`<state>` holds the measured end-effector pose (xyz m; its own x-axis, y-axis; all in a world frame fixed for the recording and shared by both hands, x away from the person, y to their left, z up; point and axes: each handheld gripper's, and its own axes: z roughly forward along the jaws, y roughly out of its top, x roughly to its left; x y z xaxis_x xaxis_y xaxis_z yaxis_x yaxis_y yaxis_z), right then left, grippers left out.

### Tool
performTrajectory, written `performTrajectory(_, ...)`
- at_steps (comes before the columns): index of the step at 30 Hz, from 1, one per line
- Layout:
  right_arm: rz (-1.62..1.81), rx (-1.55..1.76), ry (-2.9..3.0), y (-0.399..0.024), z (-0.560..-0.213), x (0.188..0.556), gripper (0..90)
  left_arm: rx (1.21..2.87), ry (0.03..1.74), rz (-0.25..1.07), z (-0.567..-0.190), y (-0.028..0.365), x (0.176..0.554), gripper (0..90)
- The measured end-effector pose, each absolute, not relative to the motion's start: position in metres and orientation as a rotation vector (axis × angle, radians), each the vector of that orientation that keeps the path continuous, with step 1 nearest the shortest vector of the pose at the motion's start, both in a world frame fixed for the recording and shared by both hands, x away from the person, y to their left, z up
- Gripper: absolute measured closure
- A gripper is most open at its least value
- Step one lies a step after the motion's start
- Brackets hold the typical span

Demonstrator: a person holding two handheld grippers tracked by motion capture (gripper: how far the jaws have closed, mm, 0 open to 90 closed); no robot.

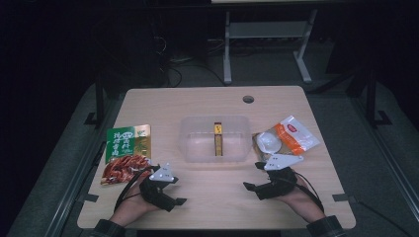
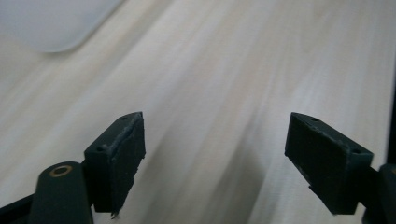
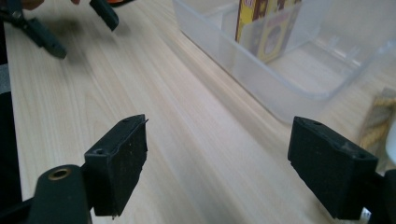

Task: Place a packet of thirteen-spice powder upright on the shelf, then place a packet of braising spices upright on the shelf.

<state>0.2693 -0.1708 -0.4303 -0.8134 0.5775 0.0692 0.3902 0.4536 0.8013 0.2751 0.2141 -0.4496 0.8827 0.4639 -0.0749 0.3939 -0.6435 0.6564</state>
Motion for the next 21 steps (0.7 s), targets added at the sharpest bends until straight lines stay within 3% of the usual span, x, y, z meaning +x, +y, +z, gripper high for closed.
performTrajectory(5, 1.282, 0.864, 2.489, -0.175, -0.436, 0.262, 19.0, 2.317, 0.726, 0.222, -0.443, 0.226, 0.287, 26.5)
performTrajectory(13, 1.281, 0.889, 2.509, -0.180, -0.441, 0.255, 19.0, 2.242, 0.940, 0.379, -0.430, 0.253, 0.316, 44.7)
performTrajectory(15, 1.283, 0.891, 2.511, -0.178, -0.442, 0.255, 19.0, 2.226, 0.955, 0.386, -0.426, 0.261, 0.325, 54.5)
performTrajectory(16, 1.275, 0.879, 2.523, -0.177, -0.443, 0.255, 18.9, 2.206, 0.971, 0.374, -0.425, 0.265, 0.329, 63.6)
performTrajectory(17, 1.275, 0.879, 2.523, -0.177, -0.443, 0.255, 18.9, 2.187, 0.994, 0.380, -0.424, 0.268, 0.334, 63.6)
performTrajectory(18, 1.280, 0.866, 2.532, -0.176, -0.444, 0.255, 18.8, 2.188, 1.014, 0.401, -0.421, 0.277, 0.345, 71.2)
performTrajectory(21, 1.280, 0.859, 2.539, -0.174, -0.444, 0.254, 18.7, 2.189, 1.048, 0.415, -0.419, 0.285, 0.355, 83.0)
